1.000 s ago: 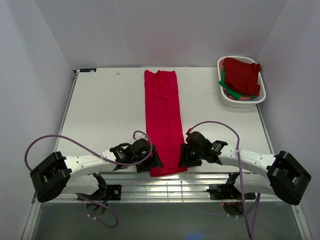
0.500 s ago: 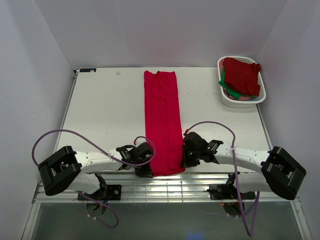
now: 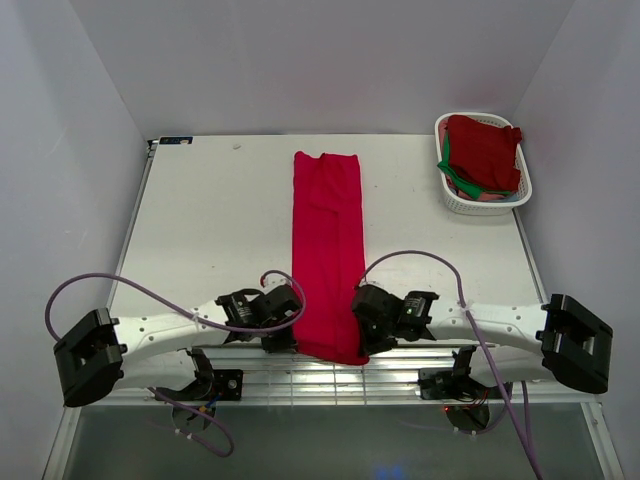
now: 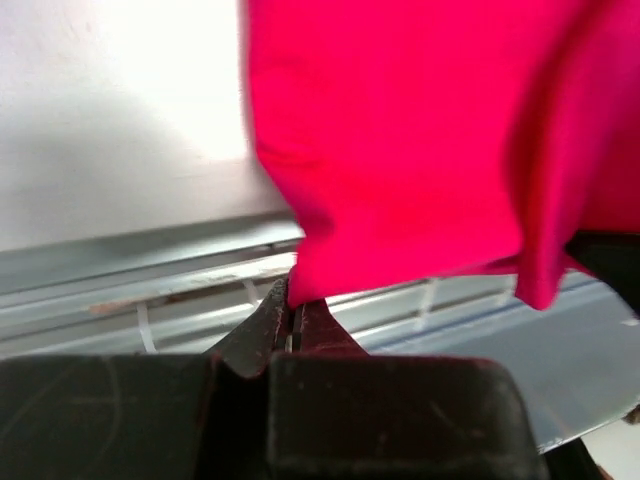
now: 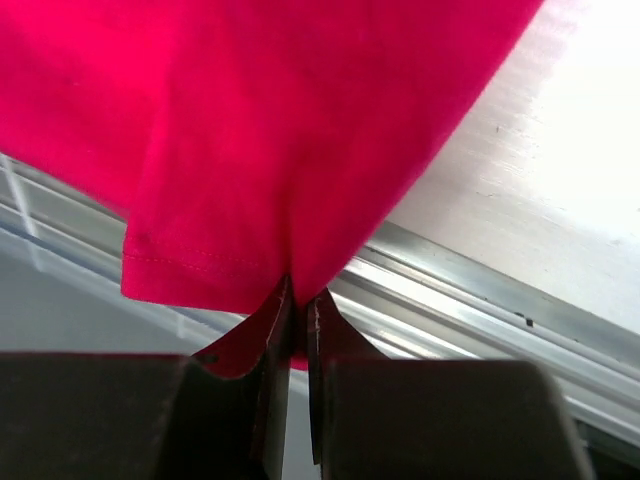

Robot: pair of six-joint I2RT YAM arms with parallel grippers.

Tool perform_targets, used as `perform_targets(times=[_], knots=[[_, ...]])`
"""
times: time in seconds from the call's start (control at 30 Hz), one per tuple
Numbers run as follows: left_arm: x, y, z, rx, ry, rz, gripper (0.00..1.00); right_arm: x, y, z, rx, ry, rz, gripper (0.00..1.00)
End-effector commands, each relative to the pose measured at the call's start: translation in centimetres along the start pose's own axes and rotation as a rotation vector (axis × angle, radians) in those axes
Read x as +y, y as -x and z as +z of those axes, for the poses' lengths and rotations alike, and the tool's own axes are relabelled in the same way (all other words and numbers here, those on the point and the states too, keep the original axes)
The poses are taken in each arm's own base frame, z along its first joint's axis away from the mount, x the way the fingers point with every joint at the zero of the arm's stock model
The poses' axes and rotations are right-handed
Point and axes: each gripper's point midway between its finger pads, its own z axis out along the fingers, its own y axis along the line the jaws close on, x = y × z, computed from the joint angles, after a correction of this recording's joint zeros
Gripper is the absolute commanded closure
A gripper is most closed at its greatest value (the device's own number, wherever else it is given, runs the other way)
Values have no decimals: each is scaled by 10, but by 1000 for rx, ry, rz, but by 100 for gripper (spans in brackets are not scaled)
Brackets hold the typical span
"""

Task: Fold and stack the t-shirts
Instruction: Fold the folded rectangular tshirt in 1/3 of the way

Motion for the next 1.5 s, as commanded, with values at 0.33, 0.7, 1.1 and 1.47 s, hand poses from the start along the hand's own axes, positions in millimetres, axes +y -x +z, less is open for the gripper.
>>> perform_targets(times=[0.33,0.7,1.1,1.47], knots=[[-35,59,-46,-237,11,6,100,10,83,-49,-227,-267,-52,92],[-55,131,-49,-435,-18,44,100,-4,153,-57,-343,-446,-56,92],[-56,231,-47,-563,23,64,100,-32,242,-43,-432,-476,-76,92],[-66,293,-22,-566,49,133,100,-57,311,-25,-450,-501,-98,92]])
